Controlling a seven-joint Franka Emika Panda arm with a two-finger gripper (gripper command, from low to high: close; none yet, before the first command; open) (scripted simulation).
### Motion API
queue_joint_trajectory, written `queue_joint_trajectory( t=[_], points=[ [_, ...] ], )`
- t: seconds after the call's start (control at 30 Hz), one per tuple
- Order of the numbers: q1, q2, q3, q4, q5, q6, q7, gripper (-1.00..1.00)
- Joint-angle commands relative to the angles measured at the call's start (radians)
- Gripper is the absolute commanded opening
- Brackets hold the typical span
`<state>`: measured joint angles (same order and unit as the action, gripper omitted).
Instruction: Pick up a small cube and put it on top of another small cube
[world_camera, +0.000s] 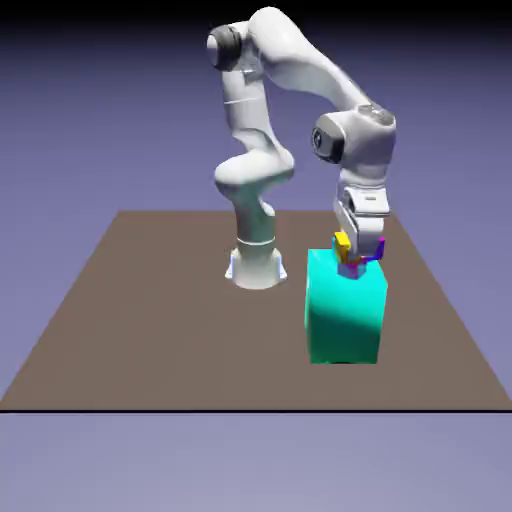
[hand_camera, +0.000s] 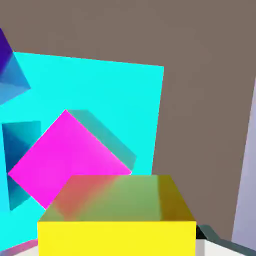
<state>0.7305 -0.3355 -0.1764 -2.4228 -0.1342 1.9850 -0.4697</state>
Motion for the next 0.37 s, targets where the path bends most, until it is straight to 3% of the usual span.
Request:
queue_joint_trajectory(
  t=[0.0,0.07,0.23,0.27,0.33],
  points=[
    [0.006,-0.036,0.020,0.013,-0.023,-0.011,-0.012,-1.00],
    [0.012,-0.071,0.039,0.026,-0.043,-0.022,-0.023,-1.00],
    [0.002,-0.002,0.021,-0.099,-0.061,0.172,-0.014,-1.00],
    [0.002,-0.002,0.021,-0.099,-0.061,0.172,-0.014,1.00],
    [0.004,-0.018,0.025,-0.071,-0.057,0.128,-0.016,1.00]
  ],
)
